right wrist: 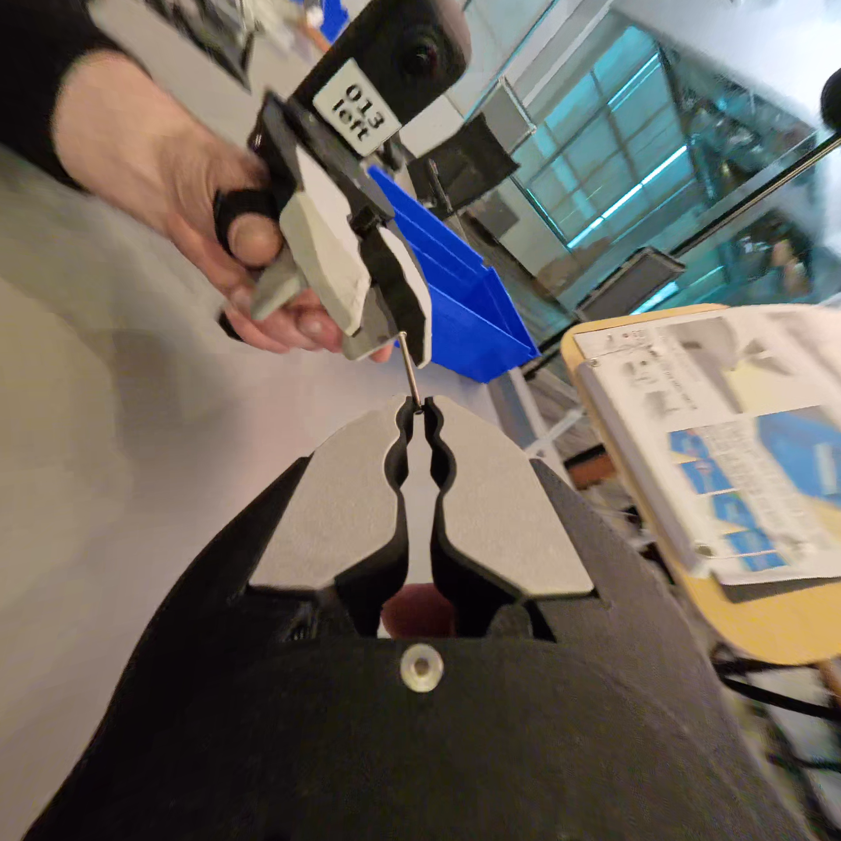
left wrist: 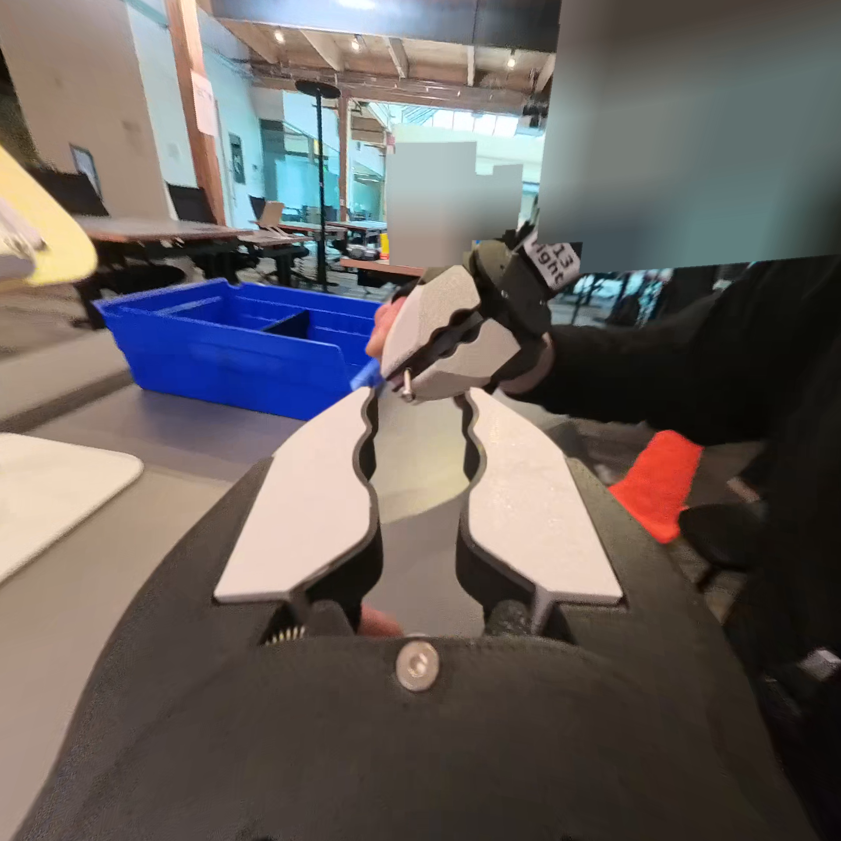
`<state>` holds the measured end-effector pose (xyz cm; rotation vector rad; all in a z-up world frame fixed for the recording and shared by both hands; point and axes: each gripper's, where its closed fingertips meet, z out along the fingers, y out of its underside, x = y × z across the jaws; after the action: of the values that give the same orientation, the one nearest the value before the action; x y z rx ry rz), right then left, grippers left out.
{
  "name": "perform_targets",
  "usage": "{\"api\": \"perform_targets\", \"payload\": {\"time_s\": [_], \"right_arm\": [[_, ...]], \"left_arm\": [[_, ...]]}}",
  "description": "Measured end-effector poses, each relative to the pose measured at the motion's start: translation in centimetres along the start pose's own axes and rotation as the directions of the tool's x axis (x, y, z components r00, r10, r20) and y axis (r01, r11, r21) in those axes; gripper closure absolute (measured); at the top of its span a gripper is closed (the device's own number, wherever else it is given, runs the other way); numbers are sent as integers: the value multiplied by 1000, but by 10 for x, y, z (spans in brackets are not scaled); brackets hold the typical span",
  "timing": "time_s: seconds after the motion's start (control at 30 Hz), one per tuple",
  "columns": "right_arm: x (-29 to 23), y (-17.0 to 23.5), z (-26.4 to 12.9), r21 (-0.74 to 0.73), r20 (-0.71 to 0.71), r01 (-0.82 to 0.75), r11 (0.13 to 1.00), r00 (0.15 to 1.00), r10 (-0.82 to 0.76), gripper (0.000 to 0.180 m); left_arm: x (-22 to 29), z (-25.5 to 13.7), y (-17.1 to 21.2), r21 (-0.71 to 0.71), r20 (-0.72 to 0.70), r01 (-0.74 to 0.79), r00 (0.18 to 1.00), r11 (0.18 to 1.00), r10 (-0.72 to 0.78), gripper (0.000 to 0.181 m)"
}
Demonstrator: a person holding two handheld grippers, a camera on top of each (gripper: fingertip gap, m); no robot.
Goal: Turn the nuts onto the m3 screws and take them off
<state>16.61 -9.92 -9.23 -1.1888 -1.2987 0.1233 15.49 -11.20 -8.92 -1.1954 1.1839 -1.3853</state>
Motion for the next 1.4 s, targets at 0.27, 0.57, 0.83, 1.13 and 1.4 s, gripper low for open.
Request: {"api": "perform_targets", "payload": {"time_s": [0.27, 0.57, 0.83, 1.13, 1.4], "right_arm": [[-13, 0, -2, 41, 182, -314, 949, 936, 302, 175], [-11, 3, -2, 46, 137, -250, 967, 961, 242, 175], [-3, 0, 4, -212, -164, 651, 729, 711, -683, 175], [0, -12, -2, -238, -226, 781, 578, 534, -815, 175], [-4, -1, -2, -118, -151, 461, 880, 867, -475, 175]], "left_arm": [[1, 6, 3, -138, 56, -418, 902, 898, 429, 176], [-1, 8, 5, -153, 9, -290, 956, 945, 295, 177], [-5, 2, 7, 9, -160, 516, 846, 857, -508, 178], [3, 3, -1, 50, -233, 632, 760, 773, -607, 178], [1, 3, -4, 106, -160, 472, 877, 875, -453, 161]]}}
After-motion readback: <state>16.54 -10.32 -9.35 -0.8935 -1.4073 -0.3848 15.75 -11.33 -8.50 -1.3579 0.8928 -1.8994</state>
